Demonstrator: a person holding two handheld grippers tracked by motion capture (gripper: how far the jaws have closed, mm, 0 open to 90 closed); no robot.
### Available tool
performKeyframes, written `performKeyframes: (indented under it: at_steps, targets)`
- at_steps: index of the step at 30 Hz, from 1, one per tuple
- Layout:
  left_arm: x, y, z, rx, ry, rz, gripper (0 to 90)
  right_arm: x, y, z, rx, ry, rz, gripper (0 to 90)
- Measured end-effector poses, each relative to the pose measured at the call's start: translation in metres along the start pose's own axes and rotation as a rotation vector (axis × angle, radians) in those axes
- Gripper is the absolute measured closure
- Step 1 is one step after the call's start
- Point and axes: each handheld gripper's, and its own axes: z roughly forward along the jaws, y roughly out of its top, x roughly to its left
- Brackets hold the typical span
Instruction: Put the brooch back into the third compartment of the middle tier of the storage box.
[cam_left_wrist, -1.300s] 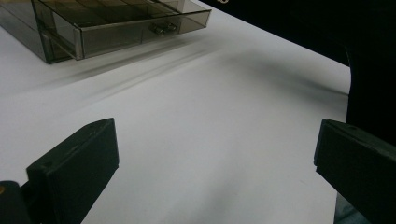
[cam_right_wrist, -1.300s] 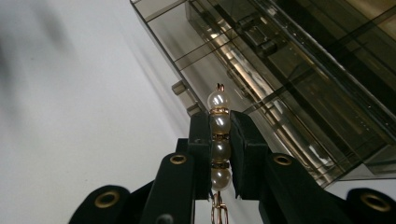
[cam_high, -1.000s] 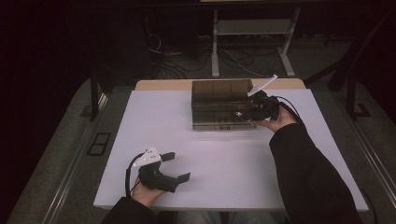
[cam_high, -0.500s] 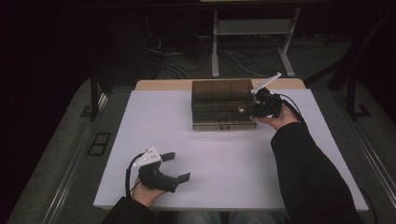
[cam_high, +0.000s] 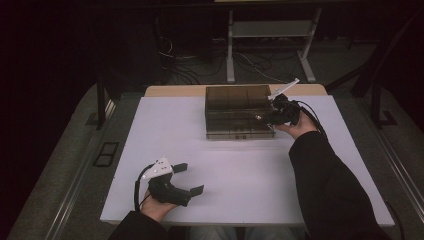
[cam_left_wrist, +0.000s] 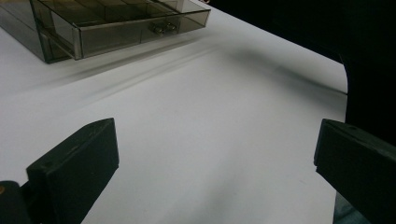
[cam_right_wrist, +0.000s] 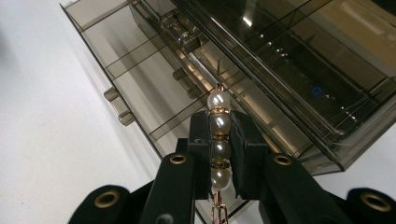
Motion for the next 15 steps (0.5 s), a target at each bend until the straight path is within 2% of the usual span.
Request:
performKeyframes:
  at_steps: [15]
  targets:
    - [0.0, 0.0, 0.0, 0.005, -0.003, 0.0, 0.0, -0.006, -0.003, 0.012, 0.025, 0.012, 0.001, 78.6]
